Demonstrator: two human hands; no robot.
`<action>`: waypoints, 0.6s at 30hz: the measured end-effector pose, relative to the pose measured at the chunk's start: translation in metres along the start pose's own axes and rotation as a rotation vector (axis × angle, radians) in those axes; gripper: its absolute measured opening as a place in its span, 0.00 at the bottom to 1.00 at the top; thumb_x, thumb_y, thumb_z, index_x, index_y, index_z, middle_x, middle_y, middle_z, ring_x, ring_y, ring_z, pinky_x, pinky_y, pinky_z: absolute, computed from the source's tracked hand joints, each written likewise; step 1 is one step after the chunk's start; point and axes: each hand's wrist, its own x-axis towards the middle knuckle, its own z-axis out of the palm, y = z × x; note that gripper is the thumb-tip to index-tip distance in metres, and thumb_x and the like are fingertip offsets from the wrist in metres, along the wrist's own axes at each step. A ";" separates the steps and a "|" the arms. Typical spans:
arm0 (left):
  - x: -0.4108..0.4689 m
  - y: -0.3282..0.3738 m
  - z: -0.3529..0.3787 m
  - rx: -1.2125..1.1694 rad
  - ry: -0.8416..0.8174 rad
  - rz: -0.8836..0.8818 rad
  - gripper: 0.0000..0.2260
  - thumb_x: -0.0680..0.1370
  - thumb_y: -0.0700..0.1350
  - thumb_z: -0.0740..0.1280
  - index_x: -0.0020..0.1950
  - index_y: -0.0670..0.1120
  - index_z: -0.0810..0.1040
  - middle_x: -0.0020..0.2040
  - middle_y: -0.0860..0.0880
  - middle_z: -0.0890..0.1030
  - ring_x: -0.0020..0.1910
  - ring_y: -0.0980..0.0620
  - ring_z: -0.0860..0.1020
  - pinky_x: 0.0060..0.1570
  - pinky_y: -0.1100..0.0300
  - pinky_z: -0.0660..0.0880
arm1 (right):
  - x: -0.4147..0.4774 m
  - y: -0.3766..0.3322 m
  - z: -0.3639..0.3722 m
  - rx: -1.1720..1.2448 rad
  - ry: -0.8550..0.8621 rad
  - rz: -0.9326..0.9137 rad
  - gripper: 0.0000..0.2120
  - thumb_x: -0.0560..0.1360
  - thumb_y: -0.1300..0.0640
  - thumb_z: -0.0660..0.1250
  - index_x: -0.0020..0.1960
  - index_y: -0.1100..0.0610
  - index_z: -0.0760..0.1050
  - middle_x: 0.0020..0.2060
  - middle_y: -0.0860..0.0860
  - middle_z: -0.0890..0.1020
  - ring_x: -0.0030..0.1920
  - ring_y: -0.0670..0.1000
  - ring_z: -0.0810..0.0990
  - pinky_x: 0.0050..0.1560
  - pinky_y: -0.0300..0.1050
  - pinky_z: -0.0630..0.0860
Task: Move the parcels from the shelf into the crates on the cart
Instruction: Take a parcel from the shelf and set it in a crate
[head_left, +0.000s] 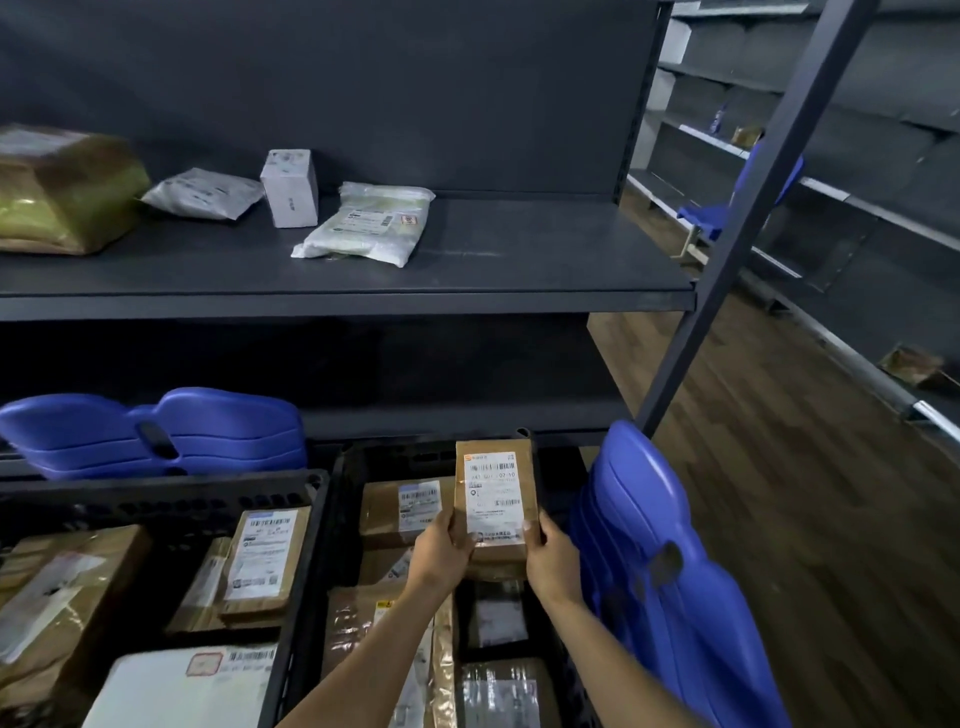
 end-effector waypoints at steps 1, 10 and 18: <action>0.004 -0.003 0.002 0.022 -0.010 0.001 0.14 0.79 0.42 0.66 0.64 0.42 0.73 0.53 0.47 0.81 0.48 0.50 0.77 0.45 0.61 0.72 | 0.002 0.004 0.003 0.001 0.001 0.000 0.17 0.82 0.54 0.58 0.69 0.56 0.71 0.56 0.52 0.82 0.48 0.44 0.77 0.35 0.22 0.70; 0.022 -0.029 0.018 0.107 -0.048 -0.041 0.17 0.79 0.46 0.66 0.66 0.44 0.70 0.61 0.46 0.80 0.60 0.47 0.77 0.59 0.54 0.75 | 0.012 0.026 0.031 -0.113 0.006 0.010 0.22 0.83 0.56 0.56 0.76 0.57 0.61 0.63 0.57 0.78 0.61 0.55 0.78 0.59 0.47 0.76; 0.022 -0.038 0.031 0.204 -0.051 -0.036 0.18 0.80 0.46 0.64 0.68 0.44 0.67 0.62 0.45 0.79 0.62 0.45 0.76 0.57 0.54 0.74 | 0.005 0.031 0.041 -0.200 0.063 0.013 0.24 0.83 0.57 0.54 0.78 0.57 0.54 0.61 0.56 0.79 0.57 0.52 0.80 0.51 0.44 0.79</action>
